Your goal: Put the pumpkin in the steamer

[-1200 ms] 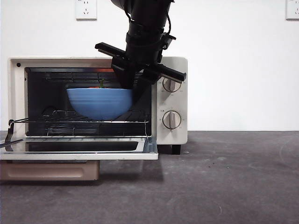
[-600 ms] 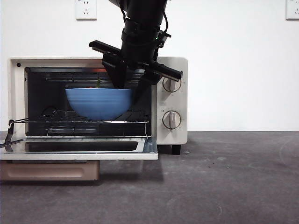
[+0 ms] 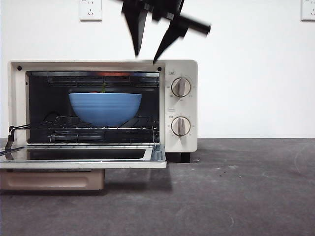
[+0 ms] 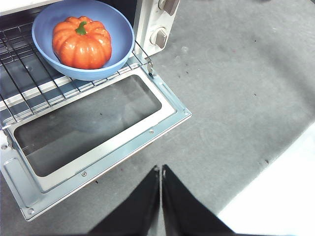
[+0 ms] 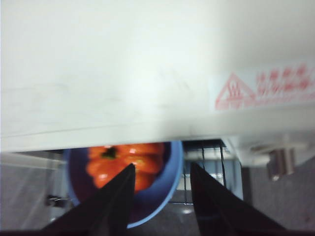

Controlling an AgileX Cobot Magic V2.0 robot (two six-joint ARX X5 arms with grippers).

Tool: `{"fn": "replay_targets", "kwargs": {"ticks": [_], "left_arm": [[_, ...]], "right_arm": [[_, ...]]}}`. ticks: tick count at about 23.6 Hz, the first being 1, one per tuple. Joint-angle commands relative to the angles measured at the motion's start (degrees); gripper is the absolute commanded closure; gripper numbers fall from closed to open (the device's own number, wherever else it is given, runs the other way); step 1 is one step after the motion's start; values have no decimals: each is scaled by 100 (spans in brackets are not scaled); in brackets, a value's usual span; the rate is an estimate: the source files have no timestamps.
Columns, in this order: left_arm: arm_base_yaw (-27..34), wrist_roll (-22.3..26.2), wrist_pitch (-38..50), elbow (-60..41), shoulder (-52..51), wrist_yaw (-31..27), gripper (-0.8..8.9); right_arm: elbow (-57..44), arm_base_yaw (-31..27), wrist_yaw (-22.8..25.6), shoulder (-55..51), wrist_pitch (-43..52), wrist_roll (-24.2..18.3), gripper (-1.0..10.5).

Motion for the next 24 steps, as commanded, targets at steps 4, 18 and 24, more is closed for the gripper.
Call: {"fn": "replay_targets", "kwargs": {"ticks": [4, 18, 24], "left_arm": [[-24, 98, 66, 44, 26, 7, 798], [-24, 96, 66, 44, 24, 7, 798], [-24, 94, 66, 44, 24, 7, 798]], "right_arm": [[155, 74, -284, -1222, -44, -1932, 765], [-142, 101, -654, -3606, -1698, -3418, 765], [-1432, 101, -798, -4701, -1576, -3429, 765]]}}
